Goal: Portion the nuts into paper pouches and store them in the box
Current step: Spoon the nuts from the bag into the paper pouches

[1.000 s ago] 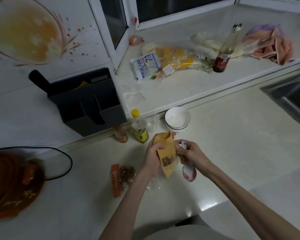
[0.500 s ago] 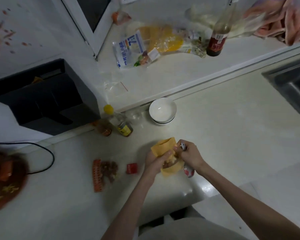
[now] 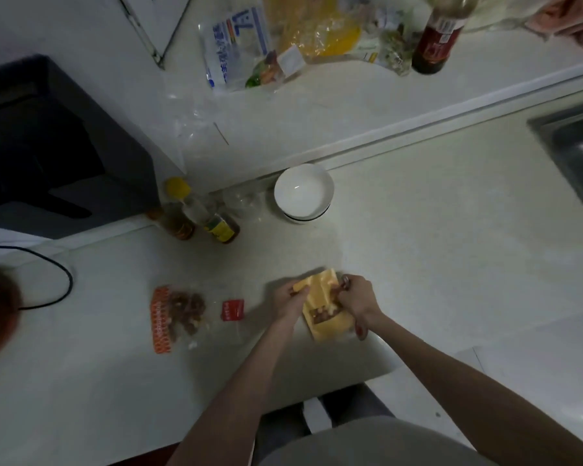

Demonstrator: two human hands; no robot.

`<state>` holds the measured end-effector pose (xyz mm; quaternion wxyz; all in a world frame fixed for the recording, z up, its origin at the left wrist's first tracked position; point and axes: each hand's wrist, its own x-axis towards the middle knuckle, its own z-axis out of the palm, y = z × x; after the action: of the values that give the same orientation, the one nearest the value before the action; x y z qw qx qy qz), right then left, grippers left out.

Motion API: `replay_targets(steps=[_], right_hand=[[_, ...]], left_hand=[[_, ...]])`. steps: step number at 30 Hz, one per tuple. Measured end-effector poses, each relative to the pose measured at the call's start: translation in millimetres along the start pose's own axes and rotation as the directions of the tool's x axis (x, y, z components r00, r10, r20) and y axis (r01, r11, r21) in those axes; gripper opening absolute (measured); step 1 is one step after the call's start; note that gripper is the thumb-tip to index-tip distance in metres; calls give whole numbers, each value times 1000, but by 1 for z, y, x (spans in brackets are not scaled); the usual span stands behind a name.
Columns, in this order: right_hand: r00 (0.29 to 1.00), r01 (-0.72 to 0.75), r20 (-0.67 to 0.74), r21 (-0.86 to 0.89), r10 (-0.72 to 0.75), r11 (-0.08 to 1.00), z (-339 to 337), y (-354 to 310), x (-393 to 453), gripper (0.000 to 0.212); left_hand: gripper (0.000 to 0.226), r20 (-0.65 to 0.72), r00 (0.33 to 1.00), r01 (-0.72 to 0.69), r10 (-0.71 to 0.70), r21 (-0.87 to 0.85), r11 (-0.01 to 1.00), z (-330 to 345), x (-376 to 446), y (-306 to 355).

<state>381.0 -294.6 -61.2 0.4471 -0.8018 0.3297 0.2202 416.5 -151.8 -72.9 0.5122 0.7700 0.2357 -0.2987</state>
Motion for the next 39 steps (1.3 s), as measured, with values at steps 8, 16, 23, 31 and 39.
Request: replay_targets(steps=[8,16,23,31,39], right_hand=[[998,26,67,-99,-20,995,-10,5,9,9],[994,106,26,-107,-104,989,-32,-13,0,21],[941,337,0,-116,-339,934,-36,-79,-23,35],[826,564,33,-41,-563,825,-7,-164,-66,34],[715,692,-30,-110,-699,713,17,-210,-110,29]], left_hand=[[27,-28,996,-84,85,40,996,-3,5,7],[29,-53,941,-326,334,125,937,-52,-9,37],[36,-151,794,-545,589,255,799,-119,-37,73],[20,-201,315,-766,928,523,373,-218,-95,137],[26,-293,211,-667,933,654,356,-323,-110,199]])
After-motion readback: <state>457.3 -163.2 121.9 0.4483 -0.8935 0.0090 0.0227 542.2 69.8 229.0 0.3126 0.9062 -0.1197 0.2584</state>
